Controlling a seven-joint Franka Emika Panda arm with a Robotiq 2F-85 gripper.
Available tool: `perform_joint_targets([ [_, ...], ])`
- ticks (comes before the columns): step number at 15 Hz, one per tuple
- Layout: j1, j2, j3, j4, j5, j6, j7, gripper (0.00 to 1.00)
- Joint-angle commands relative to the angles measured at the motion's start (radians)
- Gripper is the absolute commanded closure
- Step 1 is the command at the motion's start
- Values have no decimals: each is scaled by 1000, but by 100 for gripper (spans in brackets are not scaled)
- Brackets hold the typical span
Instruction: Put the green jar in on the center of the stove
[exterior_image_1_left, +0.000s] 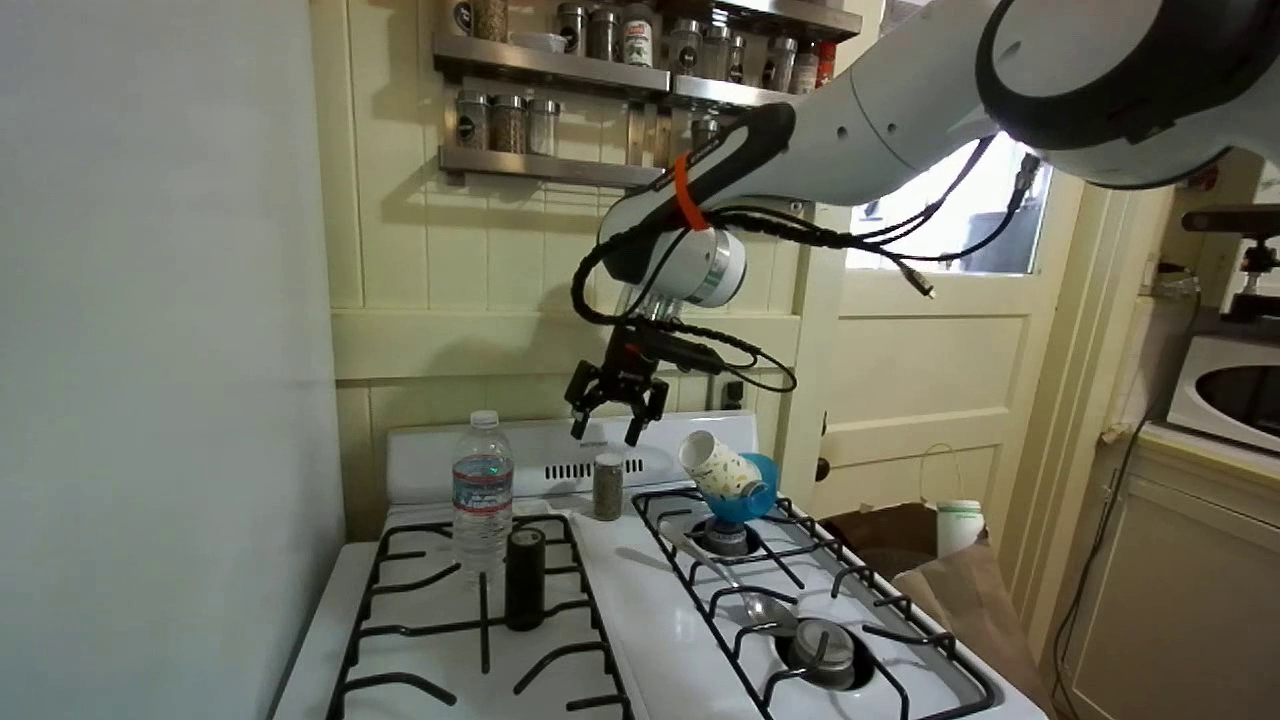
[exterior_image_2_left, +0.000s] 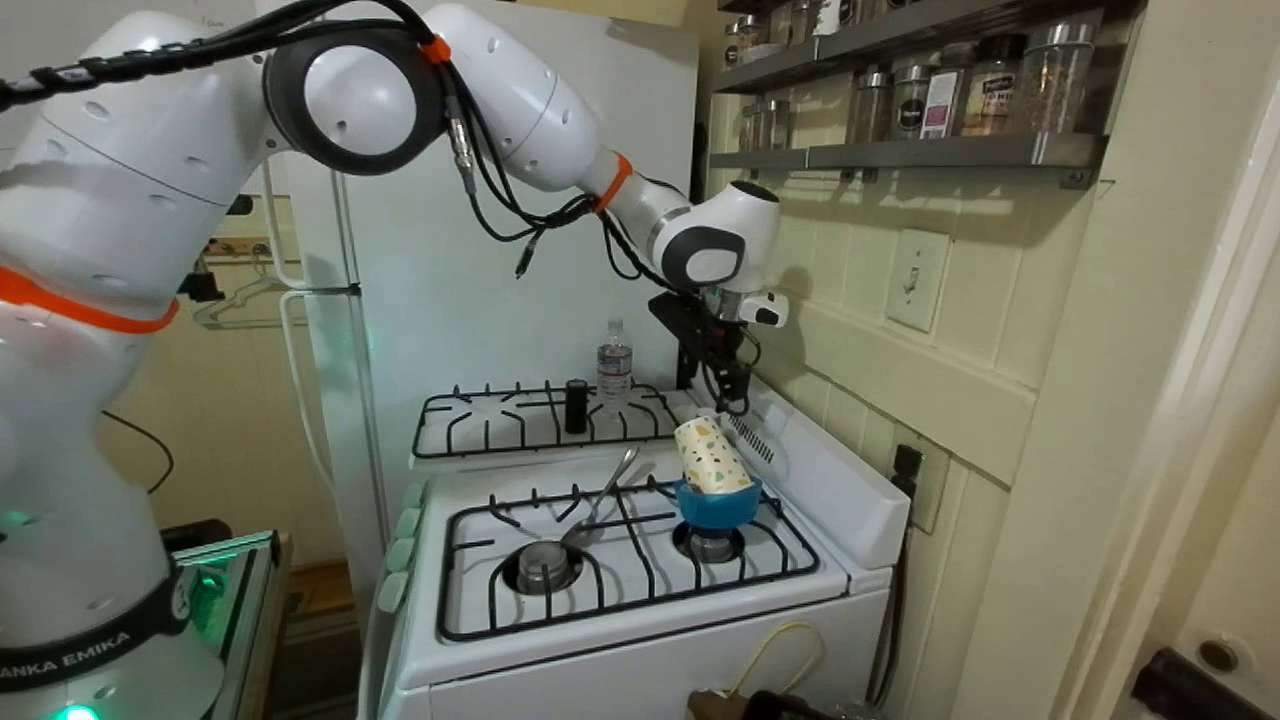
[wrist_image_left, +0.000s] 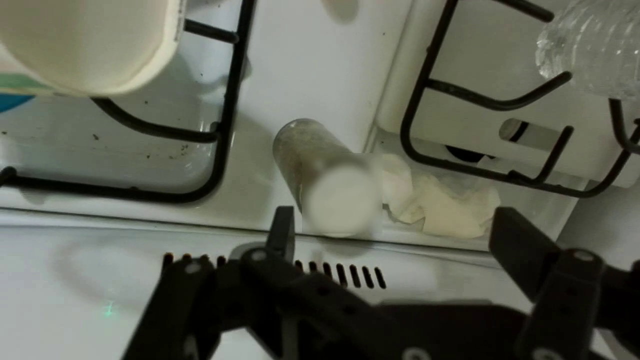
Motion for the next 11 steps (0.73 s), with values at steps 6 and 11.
perform_joint_targets([
  [6, 53, -347, 44, -490, -117, 314, -119, 0],
  [11, 90, -380, 75, -520, -139, 281, -140, 0],
])
